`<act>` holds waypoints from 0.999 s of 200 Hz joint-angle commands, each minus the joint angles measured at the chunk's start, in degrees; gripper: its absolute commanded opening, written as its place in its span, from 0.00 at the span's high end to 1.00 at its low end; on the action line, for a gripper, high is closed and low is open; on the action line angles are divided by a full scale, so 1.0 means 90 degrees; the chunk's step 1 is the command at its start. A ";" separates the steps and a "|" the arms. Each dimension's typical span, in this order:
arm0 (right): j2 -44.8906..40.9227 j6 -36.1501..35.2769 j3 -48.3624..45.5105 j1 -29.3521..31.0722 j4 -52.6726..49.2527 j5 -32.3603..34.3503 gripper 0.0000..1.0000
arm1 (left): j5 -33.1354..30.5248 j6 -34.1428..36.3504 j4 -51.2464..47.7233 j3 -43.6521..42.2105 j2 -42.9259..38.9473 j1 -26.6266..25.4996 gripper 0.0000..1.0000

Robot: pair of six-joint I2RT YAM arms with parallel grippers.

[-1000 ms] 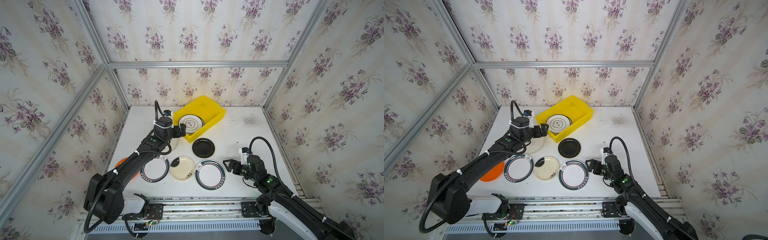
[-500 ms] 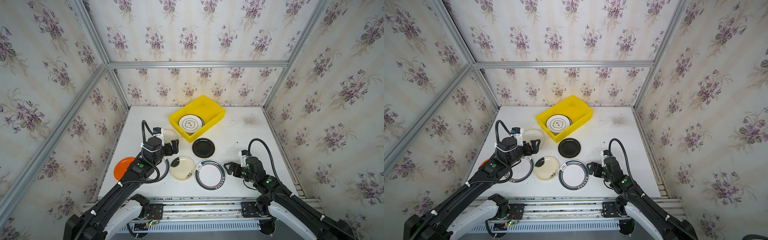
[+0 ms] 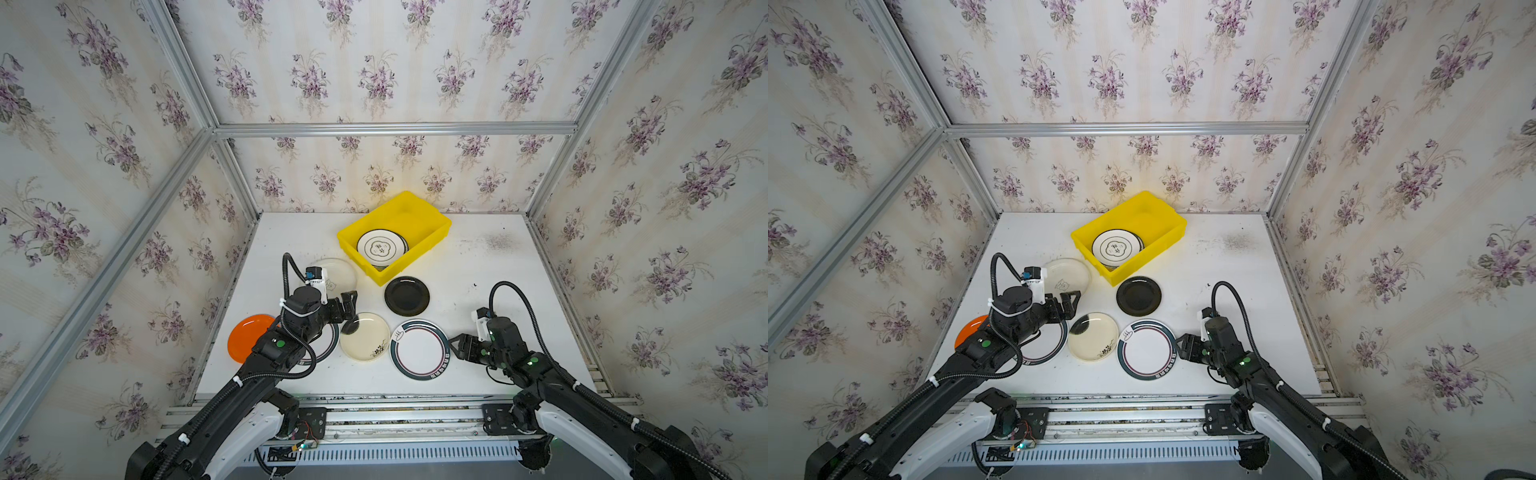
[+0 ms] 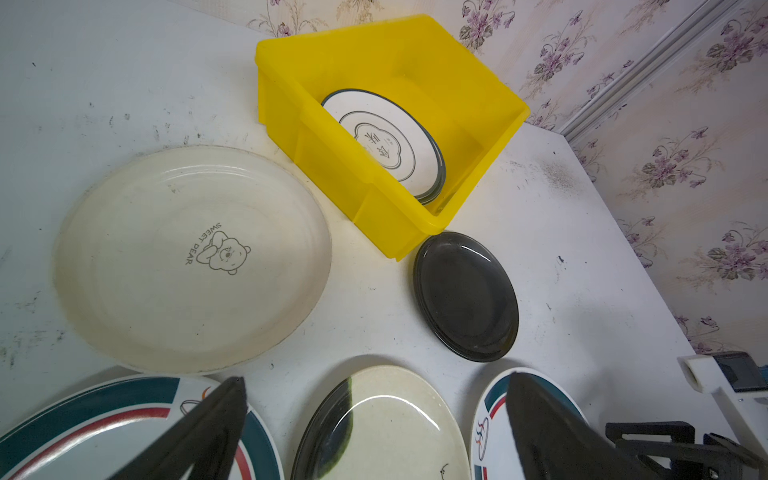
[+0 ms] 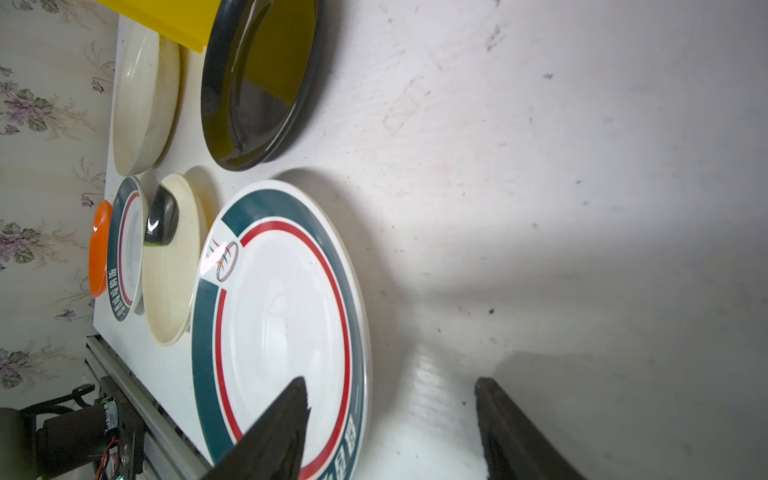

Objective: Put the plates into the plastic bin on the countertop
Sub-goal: 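Withdraw the left gripper from the bin toward the cream plates, then pinch the green-and-red-rimmed white plate rim with the right gripper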

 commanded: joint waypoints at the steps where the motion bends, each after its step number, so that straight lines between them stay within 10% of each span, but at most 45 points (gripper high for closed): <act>1: -0.0153 0.0078 -0.0058 0.0009 0.0036 -0.0136 0.41 | 0.0166 0.0028 0.0288 -0.0082 0.0000 0.0001 0.00; 200: 0.1679 0.0371 0.0177 0.0022 0.1529 -0.0804 0.84 | 0.1422 0.0826 0.1846 -0.0561 0.0819 0.0001 0.00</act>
